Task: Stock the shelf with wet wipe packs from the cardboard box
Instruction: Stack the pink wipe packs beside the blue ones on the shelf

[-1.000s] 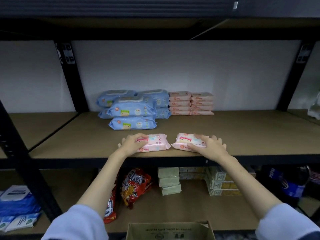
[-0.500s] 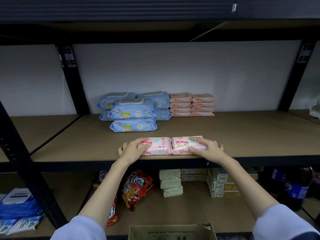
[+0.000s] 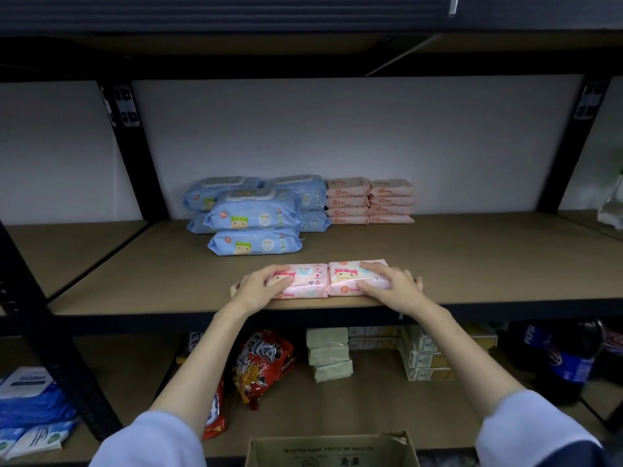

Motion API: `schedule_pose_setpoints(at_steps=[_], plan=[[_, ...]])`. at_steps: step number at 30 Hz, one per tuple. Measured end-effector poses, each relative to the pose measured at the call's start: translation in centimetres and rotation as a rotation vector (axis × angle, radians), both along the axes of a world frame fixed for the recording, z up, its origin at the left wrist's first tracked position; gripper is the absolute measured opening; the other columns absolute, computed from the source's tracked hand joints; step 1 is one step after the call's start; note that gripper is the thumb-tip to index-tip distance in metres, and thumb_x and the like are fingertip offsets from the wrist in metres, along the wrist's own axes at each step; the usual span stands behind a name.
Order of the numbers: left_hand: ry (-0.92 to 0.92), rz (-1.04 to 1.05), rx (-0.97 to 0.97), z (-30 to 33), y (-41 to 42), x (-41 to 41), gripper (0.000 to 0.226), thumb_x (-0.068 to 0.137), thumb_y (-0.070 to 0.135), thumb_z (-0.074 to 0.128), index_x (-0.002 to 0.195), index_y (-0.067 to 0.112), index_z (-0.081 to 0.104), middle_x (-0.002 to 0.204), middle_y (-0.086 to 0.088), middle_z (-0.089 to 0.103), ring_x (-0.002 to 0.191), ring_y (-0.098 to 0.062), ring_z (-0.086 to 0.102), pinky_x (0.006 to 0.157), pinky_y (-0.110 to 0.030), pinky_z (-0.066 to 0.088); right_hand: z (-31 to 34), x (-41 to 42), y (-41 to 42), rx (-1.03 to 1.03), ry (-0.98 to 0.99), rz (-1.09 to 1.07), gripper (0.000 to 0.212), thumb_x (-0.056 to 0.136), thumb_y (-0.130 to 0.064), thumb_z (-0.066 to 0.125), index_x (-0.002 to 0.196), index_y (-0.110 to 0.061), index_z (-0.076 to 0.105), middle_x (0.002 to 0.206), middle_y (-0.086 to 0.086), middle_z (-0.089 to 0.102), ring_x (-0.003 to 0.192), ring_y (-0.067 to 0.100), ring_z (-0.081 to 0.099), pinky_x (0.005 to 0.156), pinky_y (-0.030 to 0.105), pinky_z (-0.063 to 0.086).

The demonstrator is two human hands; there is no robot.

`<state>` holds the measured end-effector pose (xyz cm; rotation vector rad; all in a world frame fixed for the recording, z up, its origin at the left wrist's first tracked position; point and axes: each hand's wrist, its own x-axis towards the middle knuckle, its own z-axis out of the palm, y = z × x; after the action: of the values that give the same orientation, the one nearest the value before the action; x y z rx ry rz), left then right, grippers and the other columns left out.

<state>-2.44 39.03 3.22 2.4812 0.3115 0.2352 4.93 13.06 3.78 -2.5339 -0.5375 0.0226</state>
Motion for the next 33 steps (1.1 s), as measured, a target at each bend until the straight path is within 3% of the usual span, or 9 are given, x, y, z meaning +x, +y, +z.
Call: schedule_pose_setpoints(at_steps=[11,16,20,25,28,31,33], plan=[[0.004,0.023,0.026,-0.2,-0.6,-0.2,0.039,0.09,0.057,0.039,0.127,0.046,0.045,0.138,0.004,0.048,0.134,-0.025,0.031,0.11,-0.044,0.013,-0.3,0.3,-0.6,-0.031,-0.008,0.034,0.051,0.087,-0.058,0.046,0.136,-0.049,0.034,0.146,0.004,0.037,0.136,0.029,0.024,0.112,0.054,0.004],[-0.008,0.02,-0.015,-0.3,-0.4,-0.4,0.048,0.082,0.069,0.038,0.125,0.048,0.045,0.132,0.002,0.053,0.127,-0.027,0.041,0.11,-0.045,0.019,-0.6,-0.3,-1.2,0.05,-0.044,0.037,0.066,0.081,-0.063,0.051,0.139,-0.047,0.026,0.149,0.003,0.033,0.137,0.029,0.027,0.113,0.052,0.013],[-0.193,0.053,0.072,-0.3,-2.3,-2.9,0.042,0.091,0.047,0.047,0.131,0.035,0.045,0.142,-0.002,0.04,0.132,-0.027,0.028,0.105,-0.041,0.021,-2.0,-2.5,-2.3,0.101,-0.121,0.038,0.069,0.084,-0.051,0.058,0.143,-0.035,0.027,0.15,0.009,0.028,0.14,0.027,0.021,0.114,0.046,0.018],[-0.393,-0.1,0.121,-5.0,-5.5,-8.1,0.038,0.092,0.031,0.053,0.13,0.026,0.049,0.139,0.002,0.04,0.131,-0.018,0.029,0.107,-0.038,0.023,-6.5,-7.3,-3.9,0.055,-0.442,0.032,0.065,0.086,-0.033,0.061,0.143,-0.025,0.031,0.153,0.014,0.021,0.141,0.034,0.016,0.113,0.043,0.015],[-0.269,-0.139,0.052,-10.1,-7.4,-10.1,0.036,0.092,0.03,0.052,0.128,0.025,0.05,0.135,0.004,0.044,0.129,-0.016,0.033,0.107,-0.037,0.027,-11.1,-10.0,-4.7,0.088,-0.372,0.033,0.053,0.087,-0.028,0.061,0.137,-0.024,0.042,0.149,0.012,0.03,0.138,0.032,0.024,0.11,0.042,0.023],[0.076,-0.224,-0.064,-16.1,-9.2,-10.0,0.033,0.093,0.032,0.05,0.125,0.026,0.05,0.13,0.002,0.05,0.123,-0.016,0.042,0.105,-0.038,0.035,-16.4,-11.5,-5.1,0.052,-0.078,0.029,0.04,0.089,-0.027,0.058,0.128,-0.021,0.052,0.141,0.008,0.04,0.131,0.026,0.035,0.107,0.037,0.028],[0.276,-0.274,-0.129,-20.5,-10.5,-9.5,0.03,0.093,0.028,0.052,0.123,0.021,0.053,0.124,-0.002,0.056,0.113,-0.018,0.054,0.095,-0.031,0.043,-20.6,-12.1,-5.0,0.038,0.134,-0.022,0.035,0.088,-0.023,0.059,0.123,-0.016,0.058,0.13,0.01,0.05,0.122,0.027,0.045,0.101,0.034,0.035]])
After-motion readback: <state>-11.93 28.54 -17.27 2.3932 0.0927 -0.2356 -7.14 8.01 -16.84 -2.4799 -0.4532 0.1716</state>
